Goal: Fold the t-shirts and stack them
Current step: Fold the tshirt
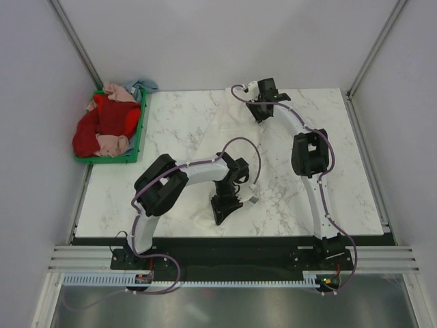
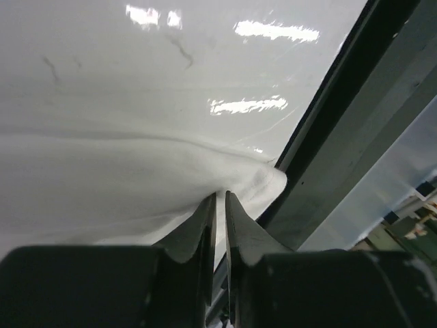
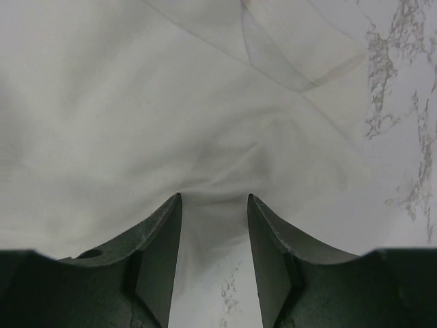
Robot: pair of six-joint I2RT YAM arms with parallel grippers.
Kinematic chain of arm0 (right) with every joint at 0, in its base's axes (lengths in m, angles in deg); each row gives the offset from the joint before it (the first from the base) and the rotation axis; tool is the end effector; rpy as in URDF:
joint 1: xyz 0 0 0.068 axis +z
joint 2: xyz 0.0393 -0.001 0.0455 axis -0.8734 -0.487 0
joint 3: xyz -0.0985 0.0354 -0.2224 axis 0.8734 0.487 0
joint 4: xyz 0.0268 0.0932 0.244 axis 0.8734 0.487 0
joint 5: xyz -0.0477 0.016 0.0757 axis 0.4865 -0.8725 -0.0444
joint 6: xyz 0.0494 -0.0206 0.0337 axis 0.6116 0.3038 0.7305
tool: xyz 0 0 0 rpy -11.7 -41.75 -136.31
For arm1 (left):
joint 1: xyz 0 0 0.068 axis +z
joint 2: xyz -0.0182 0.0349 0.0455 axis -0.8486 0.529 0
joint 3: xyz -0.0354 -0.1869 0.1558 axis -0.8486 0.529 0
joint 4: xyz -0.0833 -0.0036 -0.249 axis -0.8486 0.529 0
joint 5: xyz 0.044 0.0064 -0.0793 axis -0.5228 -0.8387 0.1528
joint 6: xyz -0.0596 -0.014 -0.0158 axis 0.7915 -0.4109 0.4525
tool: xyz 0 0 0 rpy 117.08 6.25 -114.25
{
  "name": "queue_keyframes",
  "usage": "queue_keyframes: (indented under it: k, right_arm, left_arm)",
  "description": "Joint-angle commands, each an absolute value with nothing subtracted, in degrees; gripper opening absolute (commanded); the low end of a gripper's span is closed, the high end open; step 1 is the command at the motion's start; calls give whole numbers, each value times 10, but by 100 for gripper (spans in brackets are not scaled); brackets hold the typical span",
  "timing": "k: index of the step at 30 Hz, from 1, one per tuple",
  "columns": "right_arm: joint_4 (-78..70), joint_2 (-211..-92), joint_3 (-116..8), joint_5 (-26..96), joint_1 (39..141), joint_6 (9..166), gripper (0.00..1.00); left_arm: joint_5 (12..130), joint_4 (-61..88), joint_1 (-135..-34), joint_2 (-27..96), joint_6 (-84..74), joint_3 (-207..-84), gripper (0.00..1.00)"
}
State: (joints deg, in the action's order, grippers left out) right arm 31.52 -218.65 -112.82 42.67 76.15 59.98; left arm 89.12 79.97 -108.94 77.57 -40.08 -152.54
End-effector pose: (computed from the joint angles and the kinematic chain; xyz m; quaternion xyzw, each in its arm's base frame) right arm 0.5332 0.1461 0.1434 -0.2932 0.8925 -0.0141 0.3425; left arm 0.1941 -0.2730 0.0960 -0.5604 -0.7880 0.1919 0.1677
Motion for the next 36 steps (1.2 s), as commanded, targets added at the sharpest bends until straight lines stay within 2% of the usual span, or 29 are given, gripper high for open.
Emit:
queue_keyframes:
  k: [1,7,12,15,19,24,30,36]
  right_arm:
    - [300,-2148,-1147,440,775,607,52]
    - [296,-2000,-1043,455,775,618,54]
    - [300,-1909,-922,433,776,631,54]
    - [300,-1893,-866,416,776,633,53]
    - [299,-1896,-832,398,776,638,51]
    - [300,-1934,-849,386,776,643,50]
    - [300,-2007,-915,385,778,646,50]
    - [303,-2098,-1002,405,785,625,50]
  left_arm:
    - [902,764,-1102,731,-395,-1563,17]
    - [883,792,-1102,622,-405,-1557,22]
    - [851,755,-1100,619,-415,-1499,22]
    - [846,708,-1100,628,-420,-1466,20]
    - [835,675,-1099,657,-428,-1440,18]
    - [836,641,-1098,661,-426,-1398,17]
    - [853,620,-1098,686,-423,-1383,17]
    - [881,618,-1098,726,-426,-1425,17]
